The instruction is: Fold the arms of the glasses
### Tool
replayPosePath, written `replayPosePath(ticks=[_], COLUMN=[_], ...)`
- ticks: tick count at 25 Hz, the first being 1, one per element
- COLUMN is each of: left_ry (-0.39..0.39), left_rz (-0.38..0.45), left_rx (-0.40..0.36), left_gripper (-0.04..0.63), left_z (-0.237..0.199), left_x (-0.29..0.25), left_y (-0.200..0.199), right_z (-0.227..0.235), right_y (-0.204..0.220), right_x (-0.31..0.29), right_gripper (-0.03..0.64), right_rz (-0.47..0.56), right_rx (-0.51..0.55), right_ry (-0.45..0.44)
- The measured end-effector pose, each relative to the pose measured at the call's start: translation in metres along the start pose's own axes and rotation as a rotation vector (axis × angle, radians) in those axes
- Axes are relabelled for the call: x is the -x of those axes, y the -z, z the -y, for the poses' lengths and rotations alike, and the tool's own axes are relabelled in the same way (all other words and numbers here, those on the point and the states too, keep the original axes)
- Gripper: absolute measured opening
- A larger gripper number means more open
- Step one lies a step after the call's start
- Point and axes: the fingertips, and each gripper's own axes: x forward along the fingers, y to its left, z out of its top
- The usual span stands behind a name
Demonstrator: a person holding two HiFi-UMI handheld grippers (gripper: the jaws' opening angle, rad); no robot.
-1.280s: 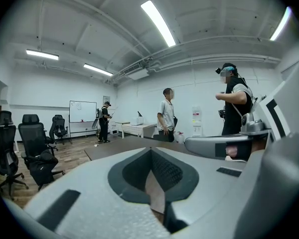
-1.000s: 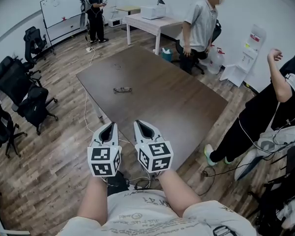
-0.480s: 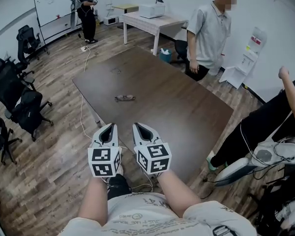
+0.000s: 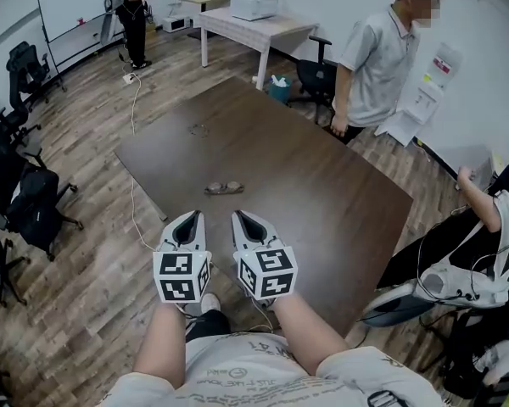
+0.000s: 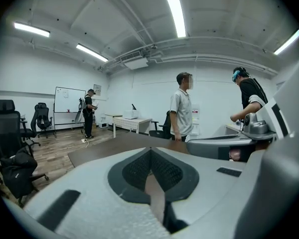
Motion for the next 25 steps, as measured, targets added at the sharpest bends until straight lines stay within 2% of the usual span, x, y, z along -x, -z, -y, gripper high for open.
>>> replayPosePath(ticks=[11, 17, 25], left_ry=[0.133, 0.184, 0.277], left_rz=[-0.063, -0.112, -0.215], left_rx=[-0.019, -0.024, -0.203], left_gripper=[0.014, 0.014, 0.014], left_z=[-0.072, -0.081, -0.064], left_x=[-0.102, -0.134, -0.157], left_y=[-0.023, -0.007, 0.023], right_z=[0.031, 0.048, 0.07], right_y=[-0.029, -0.015, 0.007], right_x=[-0.109, -0.13, -0.135], right_gripper=[0.014, 0.014, 0.015], right_rz=[-0.016, -0.054, -0.08], right_rx=[-0.04, -0.07, -0.152], right_ry=[0.149, 0.209, 0.292])
